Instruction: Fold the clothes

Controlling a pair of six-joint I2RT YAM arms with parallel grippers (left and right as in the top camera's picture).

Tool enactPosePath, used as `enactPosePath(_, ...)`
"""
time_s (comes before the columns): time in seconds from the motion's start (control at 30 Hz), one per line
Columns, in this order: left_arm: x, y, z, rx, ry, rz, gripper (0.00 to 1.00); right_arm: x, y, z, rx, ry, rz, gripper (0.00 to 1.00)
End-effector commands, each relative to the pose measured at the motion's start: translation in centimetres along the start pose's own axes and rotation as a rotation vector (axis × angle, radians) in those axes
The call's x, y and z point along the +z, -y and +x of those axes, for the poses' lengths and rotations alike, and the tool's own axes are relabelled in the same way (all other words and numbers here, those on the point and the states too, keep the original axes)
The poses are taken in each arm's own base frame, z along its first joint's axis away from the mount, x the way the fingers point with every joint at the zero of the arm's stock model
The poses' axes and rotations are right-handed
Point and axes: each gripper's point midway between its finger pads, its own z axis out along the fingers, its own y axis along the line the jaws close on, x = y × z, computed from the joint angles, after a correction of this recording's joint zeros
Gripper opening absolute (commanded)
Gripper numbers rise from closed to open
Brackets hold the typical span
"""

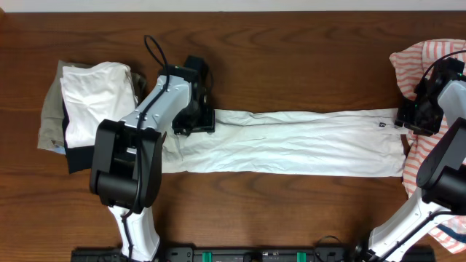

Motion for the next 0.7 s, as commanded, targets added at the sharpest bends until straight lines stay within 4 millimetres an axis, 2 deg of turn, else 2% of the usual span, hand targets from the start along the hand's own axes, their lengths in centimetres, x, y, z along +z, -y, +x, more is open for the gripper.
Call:
enactPosePath(0.0,0.6,0.5,0.6,0.035,-0.027,0.022,0.36,-1.4,0.4,-0.9,0.021,0.041,0.01,0.49)
enactPosePath(0.03,0.6,0.5,0.6,0.047,-0.026,0.022,0.25,-1.4,0.4,-0.9,0.021,0.041,0.01,0.49)
enactPosePath(0.07,0.6,0.4,0.7,0.058,-0.026,0.022,0.19,-1.4,0.4,-0.9,0.021,0.041,0.01,0.48)
enactPosePath(0.1,0.5,0.4,0.7,0.064,-0.028,0.021,0.06,-1.4,0.4,-0.9,0.021,0.041,0.01,0.48)
enactPosePath(0.23,0.0,-0.3,1.2,0.064,-0.043,0.008,0.06,-1.4,0.4,-0.9,0.02,0.04,0.01,0.48)
enactPosePath(0.33,-1.2,-1.1,1.4,0.042,-0.038,0.003,0.06,-1.4,0.4,-0.9,0.021,0.042,0.01,0.49)
enactPosePath(0.53,-3.5,-2.4,0.5,0.0,0.034,0.022,0.06,-1.4,0.4,-1.2,0.022,0.054,0.01,0.49)
enactPosePath(0.67,-3.8,-2.7,0.5,-0.01,0.039,0.026,0.06,-1.4,0.4,-1.3,0.022,0.057,0.009,0.49)
